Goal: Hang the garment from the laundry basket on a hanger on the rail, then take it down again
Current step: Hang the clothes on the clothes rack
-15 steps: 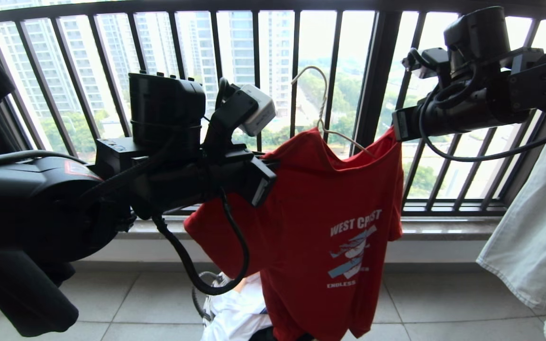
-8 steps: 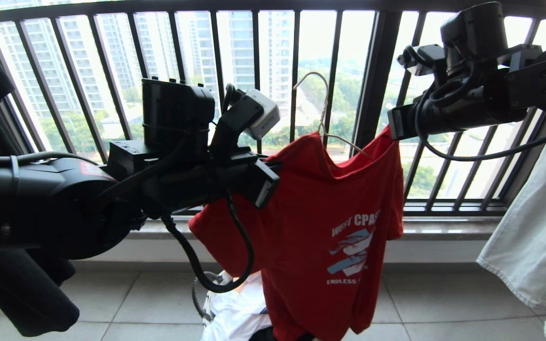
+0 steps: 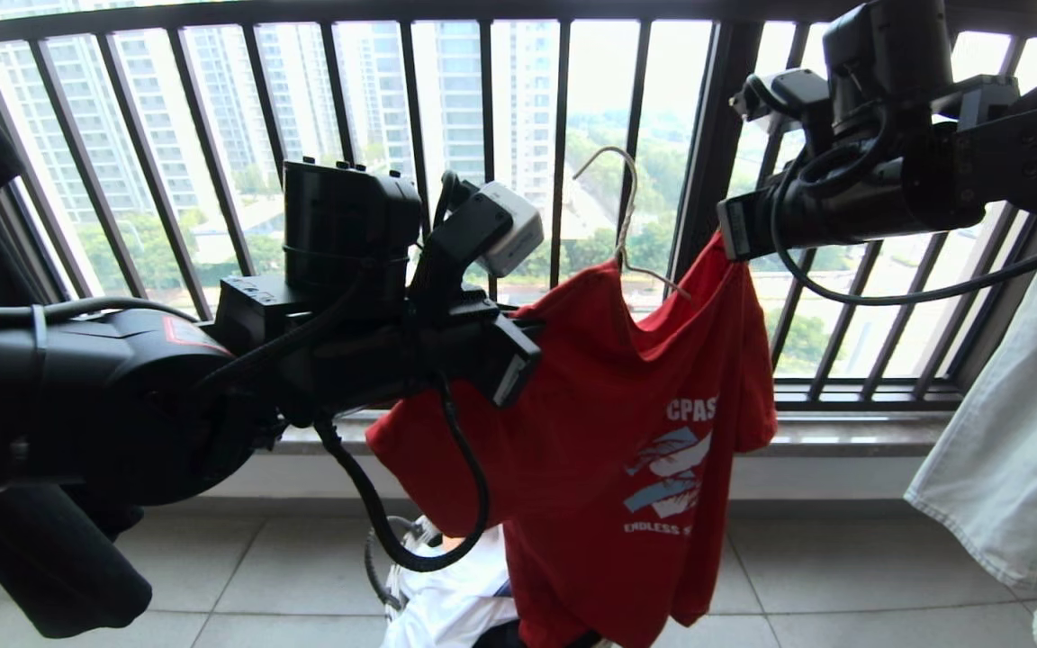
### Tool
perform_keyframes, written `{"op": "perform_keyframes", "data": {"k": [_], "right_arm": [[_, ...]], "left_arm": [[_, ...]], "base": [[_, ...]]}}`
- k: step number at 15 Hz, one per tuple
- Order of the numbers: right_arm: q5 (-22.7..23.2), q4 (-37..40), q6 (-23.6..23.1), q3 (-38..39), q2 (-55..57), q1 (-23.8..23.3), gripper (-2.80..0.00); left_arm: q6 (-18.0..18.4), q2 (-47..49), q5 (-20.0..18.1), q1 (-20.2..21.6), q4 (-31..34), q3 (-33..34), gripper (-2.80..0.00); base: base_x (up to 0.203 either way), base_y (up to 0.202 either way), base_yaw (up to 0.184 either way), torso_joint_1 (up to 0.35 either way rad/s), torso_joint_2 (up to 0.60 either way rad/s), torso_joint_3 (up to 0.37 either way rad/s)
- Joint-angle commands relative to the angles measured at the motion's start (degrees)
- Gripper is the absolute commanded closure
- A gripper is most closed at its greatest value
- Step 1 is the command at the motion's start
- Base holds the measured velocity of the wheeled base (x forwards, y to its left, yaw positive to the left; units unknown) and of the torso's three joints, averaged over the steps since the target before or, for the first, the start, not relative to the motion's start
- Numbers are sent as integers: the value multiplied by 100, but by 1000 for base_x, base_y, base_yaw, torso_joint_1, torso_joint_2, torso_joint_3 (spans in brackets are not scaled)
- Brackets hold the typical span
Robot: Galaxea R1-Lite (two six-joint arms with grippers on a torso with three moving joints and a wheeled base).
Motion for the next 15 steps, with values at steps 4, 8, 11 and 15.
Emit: {"op": "perform_keyframes", "data": {"k": [4,8,11,15], "right_arm": [[-1,-111,-152,32,-72,230,0],[8,-128,-152,120,-211,386,0],[-1,-128,-165,120,-311,494,0],[-1,-137,-161,161,-437,630,0]], "left_arm": [[-24,153,-8,-74,-21,-13,0],[-165,340,-8,-74,-22,-121,0],[-278,393,-26,-74,-25,-192,0],[-751,590,-26,-210,-36,-379,0]], "base": [[0,0,0,0,0,0],[0,0,0,0,0,0],[0,0,0,0,0,0],[0,0,0,0,0,0]]}}
